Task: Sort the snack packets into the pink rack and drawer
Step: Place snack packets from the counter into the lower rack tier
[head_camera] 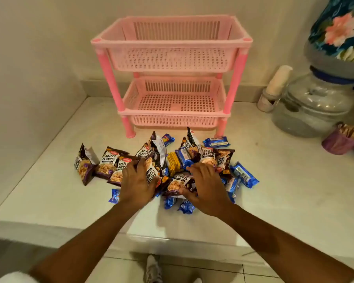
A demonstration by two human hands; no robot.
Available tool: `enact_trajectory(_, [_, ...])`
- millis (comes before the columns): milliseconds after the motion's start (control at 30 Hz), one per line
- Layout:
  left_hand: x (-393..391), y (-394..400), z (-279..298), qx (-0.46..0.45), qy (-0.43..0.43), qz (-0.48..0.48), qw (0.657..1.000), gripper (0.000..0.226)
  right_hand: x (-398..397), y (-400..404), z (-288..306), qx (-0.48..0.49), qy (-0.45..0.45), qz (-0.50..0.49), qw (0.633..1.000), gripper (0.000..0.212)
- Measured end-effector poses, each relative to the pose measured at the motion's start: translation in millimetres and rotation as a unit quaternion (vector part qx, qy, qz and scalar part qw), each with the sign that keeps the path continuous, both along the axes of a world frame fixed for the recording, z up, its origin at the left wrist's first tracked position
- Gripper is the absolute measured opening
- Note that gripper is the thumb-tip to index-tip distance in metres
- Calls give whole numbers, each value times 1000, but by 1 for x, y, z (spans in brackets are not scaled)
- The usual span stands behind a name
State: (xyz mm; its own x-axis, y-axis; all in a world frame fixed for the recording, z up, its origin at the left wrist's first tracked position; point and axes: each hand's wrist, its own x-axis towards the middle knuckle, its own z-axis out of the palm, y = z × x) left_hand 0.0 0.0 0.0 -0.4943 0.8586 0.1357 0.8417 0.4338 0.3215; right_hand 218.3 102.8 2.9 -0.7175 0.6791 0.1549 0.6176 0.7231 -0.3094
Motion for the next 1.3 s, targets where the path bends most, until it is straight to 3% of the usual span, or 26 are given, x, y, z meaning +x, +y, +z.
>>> enact_trajectory(200, [10,-1,-9,5,-138,44,989,81,-4,-10,-20,-24,-64,22,997,93])
enact_trajectory(300, [10,5,-6,37,-193,63,978,77,-6,-12,-23,-15,-70,15,997,83])
enact_trajectory(500, [11,13,10,70,-264,148,950,96,-13,-10,-18,-19,-34,22,999,57])
enact_trajectory(733, [8,17,18,136,-310,194,921,87,-13,2,-12,-35,75,19,996,42])
enact_trajectory(1000, [2,20,29,192,-412,216,864,95,-7,1,0,-26,255,-50,965,33])
enact_trajectory(1200, [-7,12,53,215,-611,162,744,104,-15,3,15,-63,353,-61,932,30])
enact_trajectory(1300, [-14,8,69,186,-735,125,641,92,-23,-2,25,-67,393,-66,915,46])
